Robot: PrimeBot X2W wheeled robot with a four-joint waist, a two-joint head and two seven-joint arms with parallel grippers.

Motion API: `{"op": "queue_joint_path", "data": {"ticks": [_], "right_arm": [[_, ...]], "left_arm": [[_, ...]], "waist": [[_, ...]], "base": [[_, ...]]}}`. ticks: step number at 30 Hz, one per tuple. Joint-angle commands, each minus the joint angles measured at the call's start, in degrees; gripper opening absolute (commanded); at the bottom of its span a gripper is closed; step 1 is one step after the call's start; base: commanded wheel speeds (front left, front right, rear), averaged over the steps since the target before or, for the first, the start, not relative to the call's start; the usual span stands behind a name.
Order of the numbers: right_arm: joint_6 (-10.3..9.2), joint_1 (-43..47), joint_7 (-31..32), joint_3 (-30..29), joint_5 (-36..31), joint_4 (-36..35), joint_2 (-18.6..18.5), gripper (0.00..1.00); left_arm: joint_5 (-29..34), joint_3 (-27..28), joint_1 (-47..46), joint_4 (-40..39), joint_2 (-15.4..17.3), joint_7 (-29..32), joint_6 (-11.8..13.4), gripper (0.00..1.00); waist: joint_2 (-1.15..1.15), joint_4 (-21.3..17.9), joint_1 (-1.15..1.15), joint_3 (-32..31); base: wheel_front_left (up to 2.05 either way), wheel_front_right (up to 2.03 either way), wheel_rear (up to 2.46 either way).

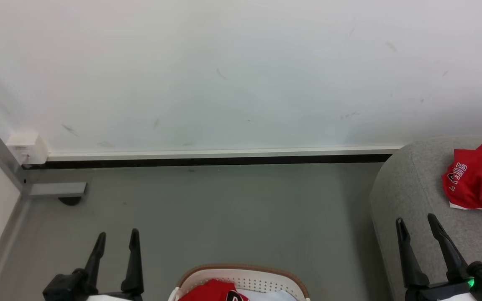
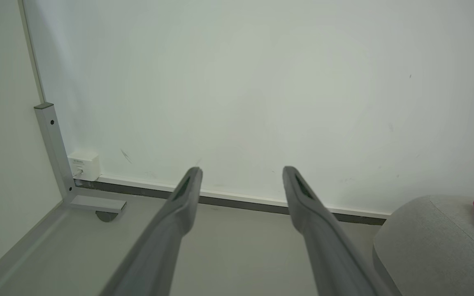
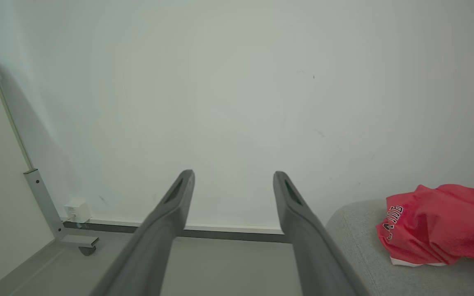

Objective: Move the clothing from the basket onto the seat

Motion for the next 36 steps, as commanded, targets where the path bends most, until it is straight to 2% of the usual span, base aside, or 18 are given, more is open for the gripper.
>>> {"op": "queue_joint_path", "data": {"ticks": [1,11,21,27,34,36], "right_arm": [[-0.14,-1.0,0.0,0.1,-0.5,0.3,-0.2,1.0],[-0.14,-1.4,0.0,1.3,0.3,1.0,-0.7,1.0],[-0.13,-3.4,0.0,2.3,0.6,0.3,-2.0,1.0],[-0.14,-6.6,0.0,1.6,1.1,-1.7,-2.1,1.0],[-0.14,-13.6,0.0,-1.1,0.5,-4.4,0.7,1.0],[-0.14,-15.3,0.0,-2.0,0.4,-5.0,1.3,1.0]], "left_arm": [[1.0,0.8,-0.3,0.2,-0.5,0.0,-0.7,1.0],[3.2,2.9,-0.6,1.3,-2.0,0.0,-3.1,1.0],[5.0,1.9,-2.6,4.4,-2.4,0.0,-5.1,1.0],[6.2,0.5,-7.6,8.6,-0.9,0.0,-6.2,1.0],[8.9,-2.7,-16.8,17.2,3.3,2.8,-7.2,1.0],[8.9,-3.5,-19.3,19.8,3.5,3.6,-7.4,1.0]], "waist": [[0.0,-0.1,0.0,0.1],[0.0,-1.3,0.0,0.5],[0.0,-5.5,0.0,3.3],[0.0,-8.9,0.0,10.9],[0.0,-12.3,0.0,22.1],[0.0,-13.0,0.0,24.9]], "base": [[0.0,0.0,0.0],[0.0,0.0,0.0],[0.0,0.0,0.0],[0.0,0.0,0.0],[0.0,0.0,0.0],[0.0,0.0,0.0]]}}
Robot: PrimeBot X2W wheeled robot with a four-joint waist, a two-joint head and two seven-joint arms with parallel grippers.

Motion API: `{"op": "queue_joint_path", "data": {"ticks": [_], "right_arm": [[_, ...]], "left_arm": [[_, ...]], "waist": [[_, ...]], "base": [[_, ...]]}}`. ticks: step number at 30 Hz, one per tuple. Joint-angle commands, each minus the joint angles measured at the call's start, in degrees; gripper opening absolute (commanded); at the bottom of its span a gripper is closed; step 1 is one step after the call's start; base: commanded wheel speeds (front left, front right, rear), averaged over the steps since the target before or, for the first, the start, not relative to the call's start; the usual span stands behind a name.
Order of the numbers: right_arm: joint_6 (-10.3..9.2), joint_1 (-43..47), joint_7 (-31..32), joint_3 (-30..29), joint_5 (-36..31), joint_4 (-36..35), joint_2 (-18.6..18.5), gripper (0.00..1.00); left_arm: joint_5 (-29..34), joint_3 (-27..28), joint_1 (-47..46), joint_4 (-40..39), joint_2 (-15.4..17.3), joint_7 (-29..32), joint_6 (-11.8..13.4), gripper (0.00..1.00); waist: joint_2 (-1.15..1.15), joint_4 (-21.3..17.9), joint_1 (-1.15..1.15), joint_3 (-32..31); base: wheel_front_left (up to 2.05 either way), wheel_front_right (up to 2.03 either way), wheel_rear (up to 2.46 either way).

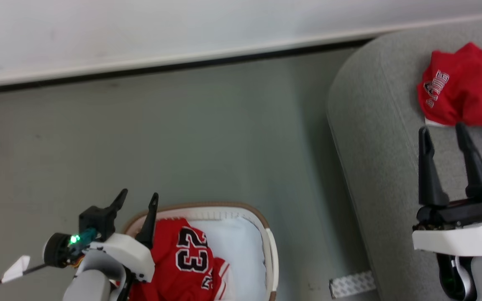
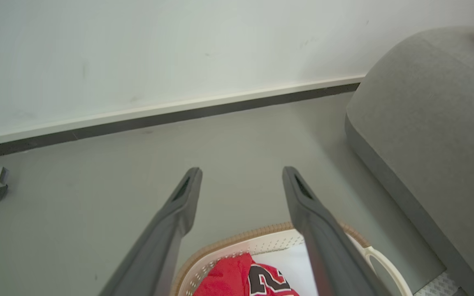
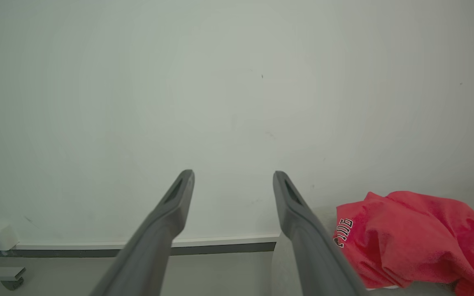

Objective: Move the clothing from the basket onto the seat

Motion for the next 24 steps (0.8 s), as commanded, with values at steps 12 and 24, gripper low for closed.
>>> {"op": "queue_joint_path", "data": {"ticks": [12,24], "right_arm": [[-0.14,-6.8,0.1,-1.2,0.6,-2.3,2.6,1.0],[-0.14,-9.9,0.1,0.6,2.8,-2.7,3.5,1.0]], "left_arm": [[2.9,-6.8,-11.7,22.2,4.1,3.9,-0.9,1.0],[11.1,-20.1,-19.8,38.6,6.1,9.3,-1.0,1.0]], "waist": [[0.0,-7.6,-0.02,16.2],[0.0,-11.9,-0.02,23.5]], "base": [[0.0,0.0,0.0],[0.0,0.0,0.0]]}}
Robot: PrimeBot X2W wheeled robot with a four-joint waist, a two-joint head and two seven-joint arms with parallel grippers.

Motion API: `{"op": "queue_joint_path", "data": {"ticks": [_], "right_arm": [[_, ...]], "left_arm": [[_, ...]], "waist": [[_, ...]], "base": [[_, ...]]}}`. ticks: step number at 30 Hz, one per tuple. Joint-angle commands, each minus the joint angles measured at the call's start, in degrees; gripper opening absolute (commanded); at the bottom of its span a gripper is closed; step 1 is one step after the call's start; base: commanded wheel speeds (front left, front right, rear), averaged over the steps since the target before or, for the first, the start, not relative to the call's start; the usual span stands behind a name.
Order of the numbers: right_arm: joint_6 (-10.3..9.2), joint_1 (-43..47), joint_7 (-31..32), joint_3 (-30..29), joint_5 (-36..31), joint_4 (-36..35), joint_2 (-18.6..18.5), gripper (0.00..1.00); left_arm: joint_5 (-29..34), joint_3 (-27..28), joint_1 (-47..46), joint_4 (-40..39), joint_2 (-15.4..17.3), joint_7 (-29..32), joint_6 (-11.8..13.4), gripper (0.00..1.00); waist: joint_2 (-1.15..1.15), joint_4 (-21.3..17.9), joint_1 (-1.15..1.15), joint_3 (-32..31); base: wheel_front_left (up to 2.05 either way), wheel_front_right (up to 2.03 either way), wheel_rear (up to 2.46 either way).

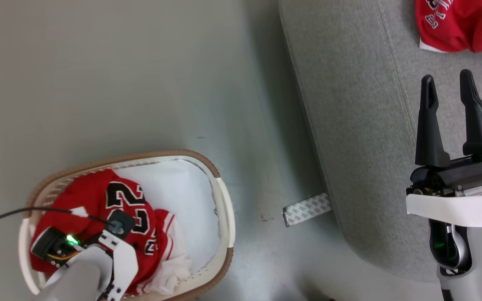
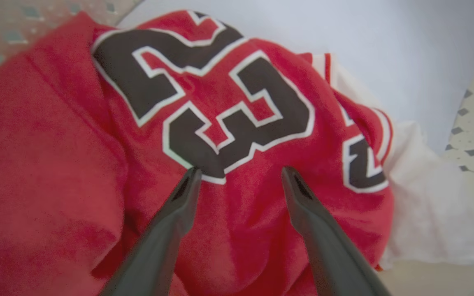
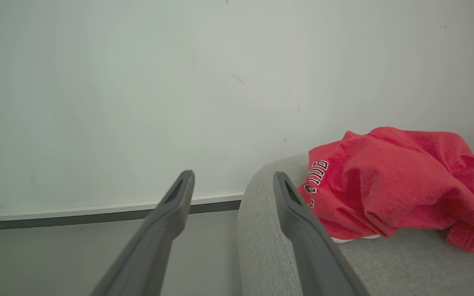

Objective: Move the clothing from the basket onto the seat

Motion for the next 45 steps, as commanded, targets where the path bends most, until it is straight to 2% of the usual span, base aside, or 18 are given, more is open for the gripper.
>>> {"op": "queue_joint_path", "data": {"ticks": [1,5,12,13,14,15,16,22,34,41,45], "right_arm": [[-0.14,-1.1,0.0,0.0,1.0,0.1,0.2,1.0],[-0.14,-1.4,0.0,0.2,2.4,0.1,0.2,1.0],[-0.14,-1.5,0.0,0.7,4.0,0.3,0.2,1.0],[-0.14,-1.6,0.0,0.8,4.0,0.4,0.2,1.0],[-0.14,-1.7,0.0,0.8,4.1,0.4,0.2,1.0],[-0.14,-1.7,0.0,0.8,4.2,0.5,0.2,1.0],[-0.14,-1.8,0.0,0.8,4.3,0.6,0.2,1.0],[-0.14,-1.1,0.0,-0.2,2.8,1.8,0.2,1.0],[-0.14,3.9,0.0,-1.9,-2.6,4.8,-0.5,1.0],[-0.14,8.2,0.0,-1.6,-1.2,6.2,-3.0,1.0],[-0.15,10.4,0.0,-1.4,-0.8,6.7,-4.0,1.0]], "left_arm": [[1.2,-1.4,-1.3,1.6,0.2,1.1,0.1,1.0],[2.7,-4.6,-2.9,4.5,0.4,3.9,0.1,1.0],[1.8,-6.2,-4.1,6.5,-0.4,6.4,0.1,1.0],[1.1,-6.1,-4.1,6.6,-0.6,6.2,0.1,0.93],[0.7,-6.1,-4.2,6.7,-0.7,6.1,0.1,0.48],[0.4,-6.4,-4.2,6.8,-0.8,5.7,0.1,0.11],[0.1,-6.6,-4.2,6.8,-0.9,5.4,0.1,0.0],[-1.5,-7.6,-2.9,6.8,-2.9,2.5,0.1,0.0],[-9.7,-10.3,4.0,5.5,-11.0,-8.5,0.1,0.0],[-18.2,-14.1,7.7,-0.6,-12.0,-11.5,0.1,0.0],[-21.7,-14.9,7.8,-5.1,-11.9,-12.1,0.1,0.0]], "waist": [[0.0,-1.6,-0.01,1.9],[0.0,-2.7,-0.01,3.6],[0.0,-3.9,-0.01,4.8],[0.0,-4.0,-0.01,4.9],[0.0,-4.0,-0.01,5.0],[0.0,-4.1,-0.01,5.0],[0.0,-4.0,-0.01,4.9],[0.0,-1.8,-0.01,0.2],[0.0,8.0,-0.01,-20.9],[0.0,12.9,-0.01,-30.9],[0.0,15.2,-0.01,-34.5]], "base": [[0.0,0.0,0.0],[0.0,0.0,0.0],[0.0,0.0,0.0],[0.0,0.0,0.0],[0.0,0.0,0.0],[0.0,0.0,0.0],[0.0,0.0,0.0],[0.0,0.0,0.0],[0.0,0.0,0.0],[0.0,0.0,0.0],[0.0,0.0,0.0]]}}
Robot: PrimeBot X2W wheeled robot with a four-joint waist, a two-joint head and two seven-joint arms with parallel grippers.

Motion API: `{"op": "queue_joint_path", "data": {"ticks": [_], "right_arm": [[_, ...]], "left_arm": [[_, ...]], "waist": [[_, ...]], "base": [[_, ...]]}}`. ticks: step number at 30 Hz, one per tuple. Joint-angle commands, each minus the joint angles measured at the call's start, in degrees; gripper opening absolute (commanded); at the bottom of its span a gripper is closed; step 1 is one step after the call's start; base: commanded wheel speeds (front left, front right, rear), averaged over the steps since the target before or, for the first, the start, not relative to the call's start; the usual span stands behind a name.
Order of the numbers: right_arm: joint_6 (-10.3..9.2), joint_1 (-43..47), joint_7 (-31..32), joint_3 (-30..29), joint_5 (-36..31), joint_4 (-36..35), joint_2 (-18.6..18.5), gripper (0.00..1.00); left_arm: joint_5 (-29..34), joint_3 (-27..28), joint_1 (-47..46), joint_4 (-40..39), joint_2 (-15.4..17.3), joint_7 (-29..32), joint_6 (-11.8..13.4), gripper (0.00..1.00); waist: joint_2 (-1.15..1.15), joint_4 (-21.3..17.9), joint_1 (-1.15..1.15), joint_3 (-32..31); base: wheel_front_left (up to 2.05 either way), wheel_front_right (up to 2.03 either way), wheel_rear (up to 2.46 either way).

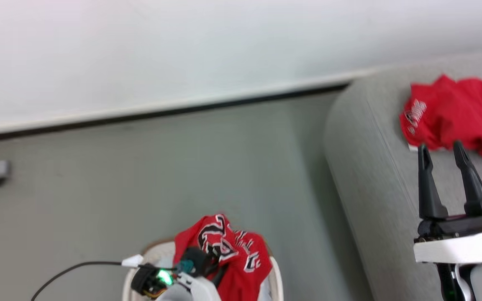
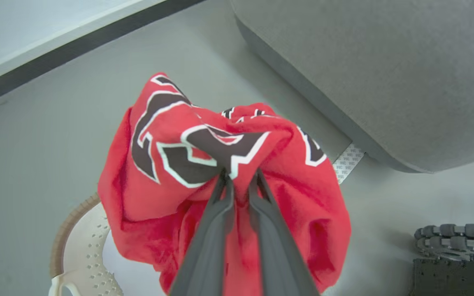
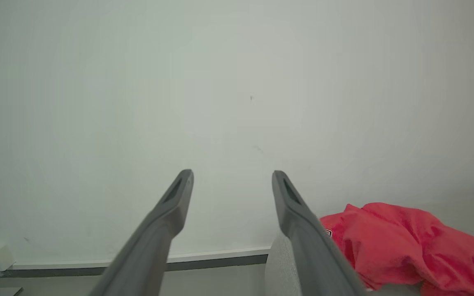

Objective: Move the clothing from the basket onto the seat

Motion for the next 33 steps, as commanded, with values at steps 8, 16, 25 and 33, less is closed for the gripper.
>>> {"op": "queue_joint_path", "data": {"ticks": [8,16,25,33], "right_arm": [[-0.15,4.5,0.0,1.1,0.8,1.2,-0.9,1.0],[-0.15,6.8,0.0,3.0,1.0,1.6,0.1,1.0],[-0.15,7.6,0.0,7.1,2.1,2.1,0.7,1.0],[-0.15,6.2,0.0,10.5,0.7,3.3,-0.3,1.0]], "left_arm": [[-4.3,5.6,0.7,-13.1,2.6,-0.4,0.6,0.0],[-6.6,9.7,0.9,-26.9,5.3,0.1,1.3,0.0],[-9.8,12.9,0.1,-43.8,9.3,7.0,2.9,0.0],[-11.0,13.6,1.4,-50.9,10.3,10.0,4.8,0.0]], "waist": [[0.0,8.5,0.02,-9.6],[0.0,10.7,0.02,-11.4],[0.0,12.2,0.02,-12.2],[0.0,12.4,0.02,-12.6]], "base": [[0.0,0.0,0.0],[0.0,0.0,0.0],[0.0,0.0,0.0],[0.0,0.0,0.0]]}}
